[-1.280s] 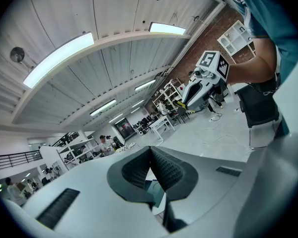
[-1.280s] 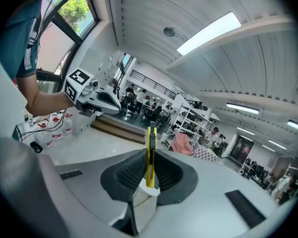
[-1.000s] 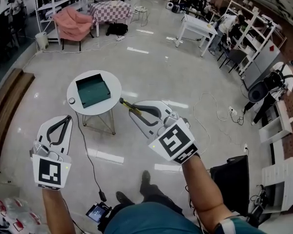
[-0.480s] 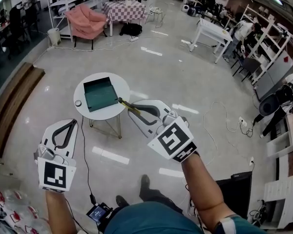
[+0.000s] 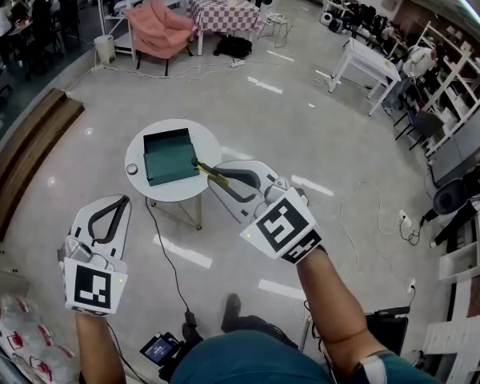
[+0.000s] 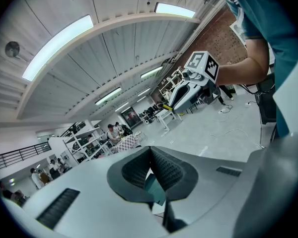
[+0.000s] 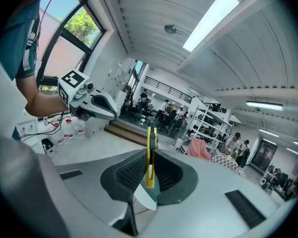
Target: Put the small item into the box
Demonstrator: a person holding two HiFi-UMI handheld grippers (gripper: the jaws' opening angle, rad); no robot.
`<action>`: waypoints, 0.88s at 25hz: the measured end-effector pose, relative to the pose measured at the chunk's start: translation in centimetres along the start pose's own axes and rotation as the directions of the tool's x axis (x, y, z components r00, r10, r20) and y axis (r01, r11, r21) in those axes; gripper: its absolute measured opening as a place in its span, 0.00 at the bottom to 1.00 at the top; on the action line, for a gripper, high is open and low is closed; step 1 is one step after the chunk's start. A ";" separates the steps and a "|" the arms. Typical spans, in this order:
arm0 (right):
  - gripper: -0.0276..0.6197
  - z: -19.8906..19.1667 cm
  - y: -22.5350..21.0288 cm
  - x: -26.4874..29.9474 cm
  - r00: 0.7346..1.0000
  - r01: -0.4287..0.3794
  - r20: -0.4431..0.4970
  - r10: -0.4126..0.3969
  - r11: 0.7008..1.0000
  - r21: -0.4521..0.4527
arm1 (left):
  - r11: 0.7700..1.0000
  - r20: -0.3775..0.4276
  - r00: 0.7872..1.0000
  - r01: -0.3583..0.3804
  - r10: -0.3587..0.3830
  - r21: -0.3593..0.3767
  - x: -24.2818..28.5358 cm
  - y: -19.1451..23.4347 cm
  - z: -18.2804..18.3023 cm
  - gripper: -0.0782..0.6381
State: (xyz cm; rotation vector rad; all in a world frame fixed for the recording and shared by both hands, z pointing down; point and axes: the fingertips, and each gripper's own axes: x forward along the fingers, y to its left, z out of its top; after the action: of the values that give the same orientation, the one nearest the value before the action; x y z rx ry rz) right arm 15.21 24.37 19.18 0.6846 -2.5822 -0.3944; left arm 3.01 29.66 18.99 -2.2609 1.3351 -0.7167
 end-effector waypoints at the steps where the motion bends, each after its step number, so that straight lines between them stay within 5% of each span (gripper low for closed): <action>1: 0.14 -0.4 -0.6 0.4 1.000 -0.010 0.002 0.010 1.000 -0.001 | 1.000 -0.007 1.000 -0.005 0.005 -0.005 0.7 0.0 -0.1 0.13; 14: 0.14 -5.1 -8.8 2.4 0.996 -0.073 0.045 0.073 0.997 0.007 | 0.999 -0.073 0.996 -0.042 0.042 0.000 9.8 -0.6 1.0 0.13; 22: 0.14 -6.8 -14.7 2.0 0.998 -0.045 0.052 0.043 0.998 0.039 | 0.999 -0.072 0.997 -0.009 0.012 0.042 15.1 -0.1 3.7 0.13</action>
State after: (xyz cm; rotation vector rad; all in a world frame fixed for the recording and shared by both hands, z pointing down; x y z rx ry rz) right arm 22.75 9.93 20.23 0.6377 -2.6556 -0.3515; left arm 11.56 16.61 19.45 -2.2128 1.3510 -0.8229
